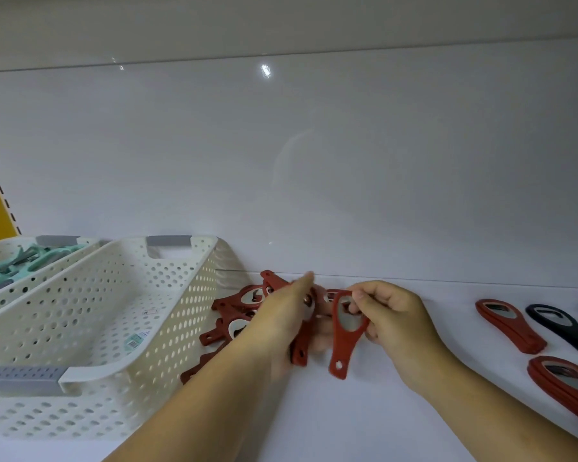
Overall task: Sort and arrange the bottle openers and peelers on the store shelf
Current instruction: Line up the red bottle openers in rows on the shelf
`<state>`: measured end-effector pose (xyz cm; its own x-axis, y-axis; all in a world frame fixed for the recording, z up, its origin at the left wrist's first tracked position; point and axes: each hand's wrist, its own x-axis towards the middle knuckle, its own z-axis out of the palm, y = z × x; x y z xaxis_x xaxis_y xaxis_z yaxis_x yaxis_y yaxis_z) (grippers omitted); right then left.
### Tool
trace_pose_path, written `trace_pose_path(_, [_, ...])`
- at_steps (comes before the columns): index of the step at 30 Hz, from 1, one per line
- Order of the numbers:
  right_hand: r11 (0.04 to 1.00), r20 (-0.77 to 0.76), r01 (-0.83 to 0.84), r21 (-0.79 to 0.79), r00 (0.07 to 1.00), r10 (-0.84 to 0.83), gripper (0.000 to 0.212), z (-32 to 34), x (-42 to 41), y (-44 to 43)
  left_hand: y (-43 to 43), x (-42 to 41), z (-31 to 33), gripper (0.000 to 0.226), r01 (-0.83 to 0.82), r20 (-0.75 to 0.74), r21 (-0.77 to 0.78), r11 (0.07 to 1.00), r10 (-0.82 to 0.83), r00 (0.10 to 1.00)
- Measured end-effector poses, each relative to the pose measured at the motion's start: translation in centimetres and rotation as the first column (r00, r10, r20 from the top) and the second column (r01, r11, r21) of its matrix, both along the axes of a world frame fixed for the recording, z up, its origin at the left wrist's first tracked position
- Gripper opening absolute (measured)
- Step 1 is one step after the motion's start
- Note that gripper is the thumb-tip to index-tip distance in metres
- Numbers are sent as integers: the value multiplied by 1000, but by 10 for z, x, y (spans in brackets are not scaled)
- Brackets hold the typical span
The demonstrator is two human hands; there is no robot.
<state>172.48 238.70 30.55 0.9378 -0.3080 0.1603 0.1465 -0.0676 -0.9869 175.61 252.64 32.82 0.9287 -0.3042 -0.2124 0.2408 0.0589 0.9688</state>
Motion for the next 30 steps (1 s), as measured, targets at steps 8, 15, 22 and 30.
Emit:
trace_pose_path(8, [894,82,134,-428,991,-109,26,-9,10,-20,-3,-8,-3,19,-2,-88,-164,986,-13,996])
trace_pose_path(15, [421,-86,-8,-907,982,-167,44,-16,14,-26,2,-5,4,8,-171,-390,-433,885,-13,921])
trace_pose_path(22, [588,65,183,-788,974,-217,14,-21,17,-29,-3,-5,2,18,-241,-375,-448,861,63,925])
trace_pose_path(30, [824,400,366,-433,897,-188,13,-11,12,-23,-9,0,-3,28,-274,-277,-473,837,155,948])
